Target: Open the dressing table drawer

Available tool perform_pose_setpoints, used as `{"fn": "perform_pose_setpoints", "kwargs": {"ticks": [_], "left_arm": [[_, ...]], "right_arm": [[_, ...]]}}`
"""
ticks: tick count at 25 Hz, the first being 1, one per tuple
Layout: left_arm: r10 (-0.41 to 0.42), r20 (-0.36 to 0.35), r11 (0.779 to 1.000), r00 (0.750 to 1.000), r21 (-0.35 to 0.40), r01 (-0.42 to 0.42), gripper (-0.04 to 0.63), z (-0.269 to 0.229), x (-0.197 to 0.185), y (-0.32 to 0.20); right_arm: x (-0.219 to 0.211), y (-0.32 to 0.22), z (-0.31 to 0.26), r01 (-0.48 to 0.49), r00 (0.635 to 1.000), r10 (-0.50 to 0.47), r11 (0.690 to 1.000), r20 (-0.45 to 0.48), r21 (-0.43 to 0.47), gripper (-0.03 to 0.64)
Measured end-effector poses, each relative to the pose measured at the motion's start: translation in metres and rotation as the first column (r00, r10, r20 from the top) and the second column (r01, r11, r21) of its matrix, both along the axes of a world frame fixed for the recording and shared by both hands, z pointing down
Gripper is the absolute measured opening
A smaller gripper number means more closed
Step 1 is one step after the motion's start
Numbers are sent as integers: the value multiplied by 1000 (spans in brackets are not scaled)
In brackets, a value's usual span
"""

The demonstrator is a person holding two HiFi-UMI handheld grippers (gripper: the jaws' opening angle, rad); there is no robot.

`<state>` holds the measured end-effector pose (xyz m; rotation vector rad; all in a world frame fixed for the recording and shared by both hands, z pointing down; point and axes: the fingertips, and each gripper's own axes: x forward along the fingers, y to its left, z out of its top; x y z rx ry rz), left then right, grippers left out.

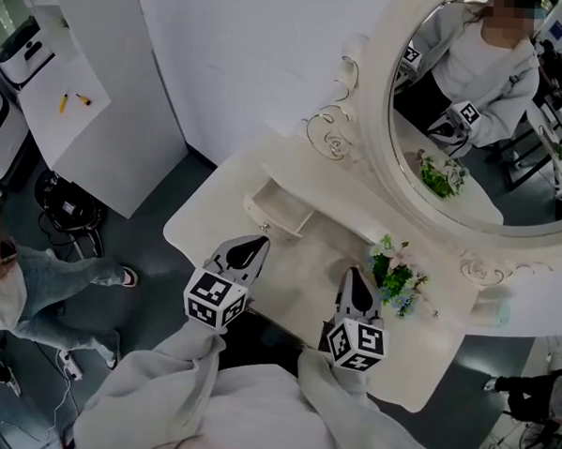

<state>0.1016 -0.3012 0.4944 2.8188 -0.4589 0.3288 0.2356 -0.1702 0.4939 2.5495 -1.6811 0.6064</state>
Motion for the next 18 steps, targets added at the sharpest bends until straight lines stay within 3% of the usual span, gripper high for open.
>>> {"fn": "perform_pose_setpoints", "kwargs": {"ticks": [18], "left_arm": [[22, 7, 1000, 1000, -19, -22, 15, 4, 15, 2]], "right_arm": [[8, 4, 1, -22, 1000, 22, 1000, 3, 3, 34]]}}
